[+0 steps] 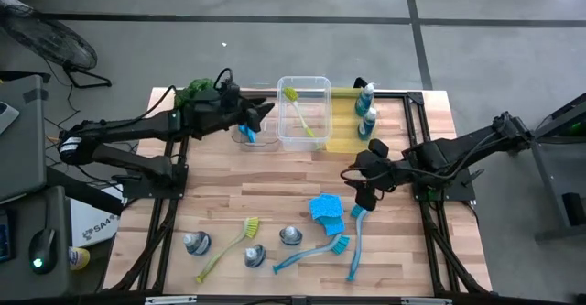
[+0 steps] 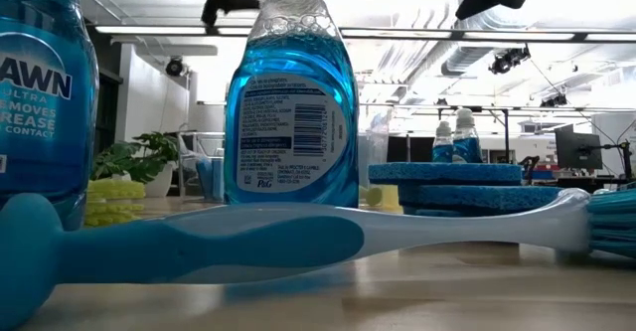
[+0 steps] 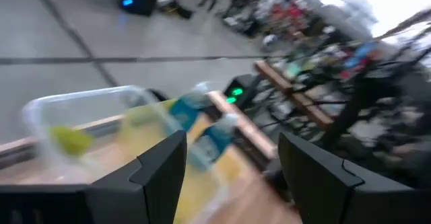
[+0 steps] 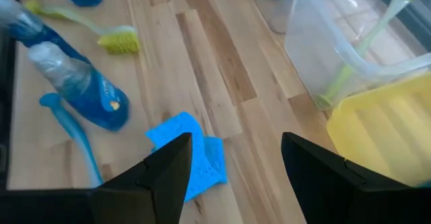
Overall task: Pick & Place Kitchen Sink Supplies
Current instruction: Put the sponge into the transparent bin
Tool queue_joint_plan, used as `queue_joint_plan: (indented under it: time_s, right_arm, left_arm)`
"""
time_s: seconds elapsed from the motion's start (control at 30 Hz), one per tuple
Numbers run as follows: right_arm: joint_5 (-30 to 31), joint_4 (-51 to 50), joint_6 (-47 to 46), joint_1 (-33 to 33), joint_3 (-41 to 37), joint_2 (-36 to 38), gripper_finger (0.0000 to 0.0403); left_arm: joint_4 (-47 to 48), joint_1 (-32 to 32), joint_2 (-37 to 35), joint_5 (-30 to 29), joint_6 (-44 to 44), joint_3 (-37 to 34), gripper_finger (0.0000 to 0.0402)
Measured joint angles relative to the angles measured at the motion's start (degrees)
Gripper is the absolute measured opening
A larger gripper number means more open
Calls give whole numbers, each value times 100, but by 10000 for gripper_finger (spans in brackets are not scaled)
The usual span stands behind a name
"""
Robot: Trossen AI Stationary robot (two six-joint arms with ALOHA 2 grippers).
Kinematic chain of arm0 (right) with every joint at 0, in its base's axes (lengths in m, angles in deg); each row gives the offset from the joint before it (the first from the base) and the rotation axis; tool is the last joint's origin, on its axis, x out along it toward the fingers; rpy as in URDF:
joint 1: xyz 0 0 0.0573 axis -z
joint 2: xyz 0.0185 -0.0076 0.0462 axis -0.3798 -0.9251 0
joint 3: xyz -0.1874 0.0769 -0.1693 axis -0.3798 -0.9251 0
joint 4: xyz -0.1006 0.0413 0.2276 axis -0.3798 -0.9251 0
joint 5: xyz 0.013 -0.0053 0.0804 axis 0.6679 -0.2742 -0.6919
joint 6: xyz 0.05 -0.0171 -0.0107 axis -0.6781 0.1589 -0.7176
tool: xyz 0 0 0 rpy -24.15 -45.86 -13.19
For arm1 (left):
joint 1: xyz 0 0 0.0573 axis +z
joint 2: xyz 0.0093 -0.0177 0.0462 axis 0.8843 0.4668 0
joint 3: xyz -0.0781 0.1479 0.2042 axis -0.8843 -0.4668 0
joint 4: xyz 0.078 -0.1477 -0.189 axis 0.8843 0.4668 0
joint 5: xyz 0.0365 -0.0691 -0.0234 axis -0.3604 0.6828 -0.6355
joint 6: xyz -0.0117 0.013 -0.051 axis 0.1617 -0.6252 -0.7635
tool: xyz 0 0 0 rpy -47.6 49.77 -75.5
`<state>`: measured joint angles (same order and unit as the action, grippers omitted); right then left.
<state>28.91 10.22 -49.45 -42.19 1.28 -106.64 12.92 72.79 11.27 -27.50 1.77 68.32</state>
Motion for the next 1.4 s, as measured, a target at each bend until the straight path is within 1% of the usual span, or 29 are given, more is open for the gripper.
queue_joint_plan:
  time_s: [0.13,0.27,0.37,0.47,0.6,0.7,0.8,0.9,1.03,1.13,1.23,1.4]
  right_arm:
    - [2,731,-137,-7,-657,570,222]
    - [52,1290,-756,-7,-1469,1344,222]
    - [68,1345,-1323,-40,-1912,1909,222]
    - [26,1342,-1847,-133,-2217,2348,222]
    - [-122,1361,-2378,-356,-2457,2601,222]
    - [-175,1468,-2467,-578,-2560,2485,222]
    - [-179,1521,-2551,-751,-2667,2211,222]
    - [-240,1849,-3196,-804,-2908,1879,222]
    - [-409,2672,-4199,-805,-3308,1397,222]
    - [-360,3259,-4869,-807,-3521,1047,222]
    - [-360,3728,-5071,-788,-3680,705,222]
    - [-426,3958,-5295,-778,-3789,91,222]
  left_arm:
    - [-481,-453,0,-3,165,0,231]
    - [-616,-905,0,-142,265,0,231]
    - [-618,-1235,0,-286,326,0,231]
    - [-590,-1543,2,-310,336,0,231]
    - [-404,-1955,2,-416,341,0,231]
    - [-210,-2278,3,-629,341,0,231]
    - [-43,-2559,126,-755,235,2,231]
    - [21,-2813,326,-801,81,-4,231]
    - [-16,-3057,613,-800,-56,0,231]
    - [-113,-3182,715,-798,-70,-2,231]
    - [-205,-3293,731,-847,-72,0,231]
    - [-190,-3474,737,-868,-66,0,231]
